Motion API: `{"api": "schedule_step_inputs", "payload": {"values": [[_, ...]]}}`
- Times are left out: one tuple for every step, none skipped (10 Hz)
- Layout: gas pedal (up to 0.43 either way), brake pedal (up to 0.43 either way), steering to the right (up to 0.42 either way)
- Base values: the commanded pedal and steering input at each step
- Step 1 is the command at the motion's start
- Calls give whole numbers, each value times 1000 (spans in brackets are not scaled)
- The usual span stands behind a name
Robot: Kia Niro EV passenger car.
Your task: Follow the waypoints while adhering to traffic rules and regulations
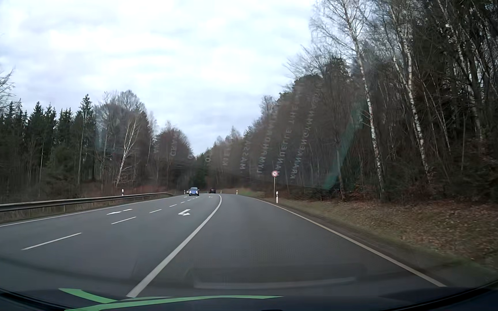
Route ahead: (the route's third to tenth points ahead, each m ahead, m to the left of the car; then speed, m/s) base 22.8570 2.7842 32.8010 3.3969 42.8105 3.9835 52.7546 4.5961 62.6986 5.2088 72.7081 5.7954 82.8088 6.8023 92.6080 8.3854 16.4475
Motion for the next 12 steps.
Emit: {"api": "schedule_step_inputs", "payload": {"values": [[248, 0, -7], [248, 0, -7], [248, 0, -7], [248, 0, -6], [248, 0, -7], [248, 0, -7], [248, 0, -7], [248, 0, -7], [248, 0, -8], [248, 0, -8], [248, 0, -9], [248, 0, -10]]}}
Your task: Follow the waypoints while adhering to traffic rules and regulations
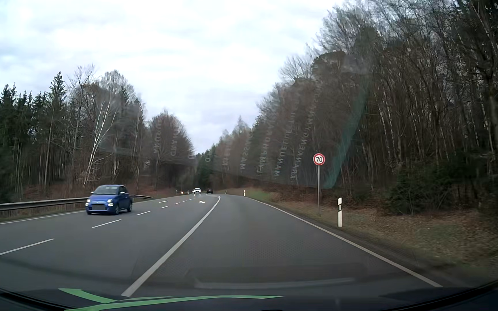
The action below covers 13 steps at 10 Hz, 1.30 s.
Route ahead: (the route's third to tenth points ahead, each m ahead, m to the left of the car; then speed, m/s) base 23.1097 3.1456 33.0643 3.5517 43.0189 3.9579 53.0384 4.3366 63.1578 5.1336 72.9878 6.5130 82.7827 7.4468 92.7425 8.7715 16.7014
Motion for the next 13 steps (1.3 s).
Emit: {"api": "schedule_step_inputs", "payload": {"values": [[248, 0, -10], [248, 0, -10], [248, 0, -10], [248, 0, -10], [248, 0, -10], [248, 0, -10], [248, 0, -10], [248, 0, -9], [248, 0, -9], [248, 0, -9], [248, 0, -9], [248, 0, -9], [248, 0, -9]]}}
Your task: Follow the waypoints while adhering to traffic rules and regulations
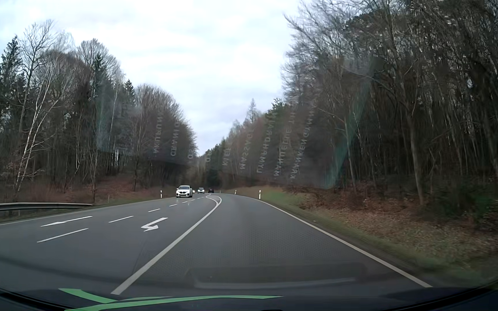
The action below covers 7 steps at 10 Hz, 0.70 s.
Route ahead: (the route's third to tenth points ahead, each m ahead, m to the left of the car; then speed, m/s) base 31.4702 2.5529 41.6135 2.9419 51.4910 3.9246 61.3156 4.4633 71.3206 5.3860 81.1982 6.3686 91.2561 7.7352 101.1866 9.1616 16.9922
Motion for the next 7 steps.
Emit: {"api": "schedule_step_inputs", "payload": {"values": [[248, 0, -9], [248, 0, -9], [248, 0, -7], [248, 0, -4], [248, 0, -2], [248, 0, -3], [248, 0, -3]]}}
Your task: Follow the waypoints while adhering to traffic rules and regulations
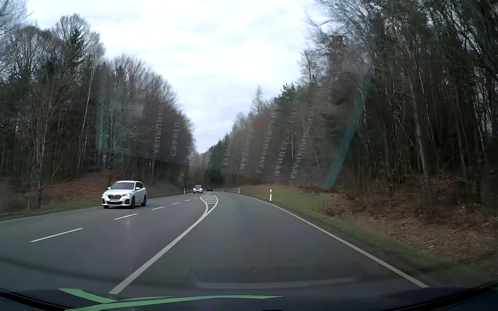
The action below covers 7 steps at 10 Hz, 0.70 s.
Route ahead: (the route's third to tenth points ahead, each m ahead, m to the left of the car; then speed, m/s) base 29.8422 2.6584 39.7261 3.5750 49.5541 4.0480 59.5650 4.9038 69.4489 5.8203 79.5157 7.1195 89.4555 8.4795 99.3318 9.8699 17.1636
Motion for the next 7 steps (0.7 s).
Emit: {"api": "schedule_step_inputs", "payload": {"values": [[248, 0, -4], [240, 0, -5], [240, 0, -7], [240, 0, -8], [240, 0, -8], [240, 0, -8], [240, 0, -10]]}}
